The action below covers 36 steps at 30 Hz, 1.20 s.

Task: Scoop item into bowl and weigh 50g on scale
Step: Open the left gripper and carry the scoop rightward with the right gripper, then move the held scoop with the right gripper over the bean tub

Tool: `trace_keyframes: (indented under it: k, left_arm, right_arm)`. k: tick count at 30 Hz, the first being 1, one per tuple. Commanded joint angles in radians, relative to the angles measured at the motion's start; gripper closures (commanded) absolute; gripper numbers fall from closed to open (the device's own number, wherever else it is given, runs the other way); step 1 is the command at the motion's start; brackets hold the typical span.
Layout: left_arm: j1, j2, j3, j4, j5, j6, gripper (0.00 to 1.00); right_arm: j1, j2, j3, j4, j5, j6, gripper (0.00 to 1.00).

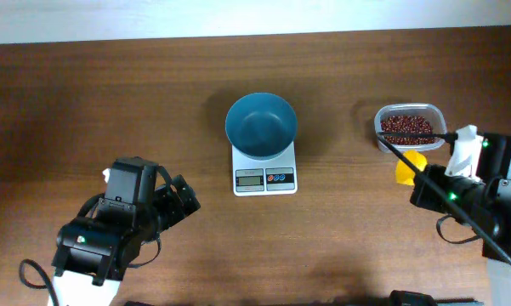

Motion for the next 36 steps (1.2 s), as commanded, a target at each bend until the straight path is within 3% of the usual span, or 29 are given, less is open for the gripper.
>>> trace_keyframes:
  k: [1,4,13,18,26,36]
  left_arm:
    - [0.006,-0.009,0.012,-0.004,-0.007,0.026,0.01]
    - [0.006,-0.009,0.012,-0.005,-0.002,0.023,0.01]
    - [0.006,-0.009,0.012,-0.010,0.017,0.004,0.01]
    - [0.006,-0.009,0.012,-0.013,0.011,0.005,0.01]
    - [0.006,-0.009,0.012,-0.016,0.011,0.008,0.01]
    - [0.006,-0.009,0.012,-0.039,-0.044,0.008,0.01]
  right_arm:
    - [-0.002,-0.037,0.021,-0.022,-0.048,-0.048,0.96]
    - [0.049,-0.024,0.020,-0.044,-0.225,-0.047,0.96]
    - [-0.061,0.142,-0.052,-0.089,-0.939,-0.363,0.96]
    - [-0.085,0.248,-0.130,-0.166,-1.194,-0.538,0.96]
    - [-0.085,0.313,-0.195,-0.166,-1.336,-0.566,0.96]
    - [-0.085,0.313,-0.195,-0.257,-1.337,-0.526,0.96]
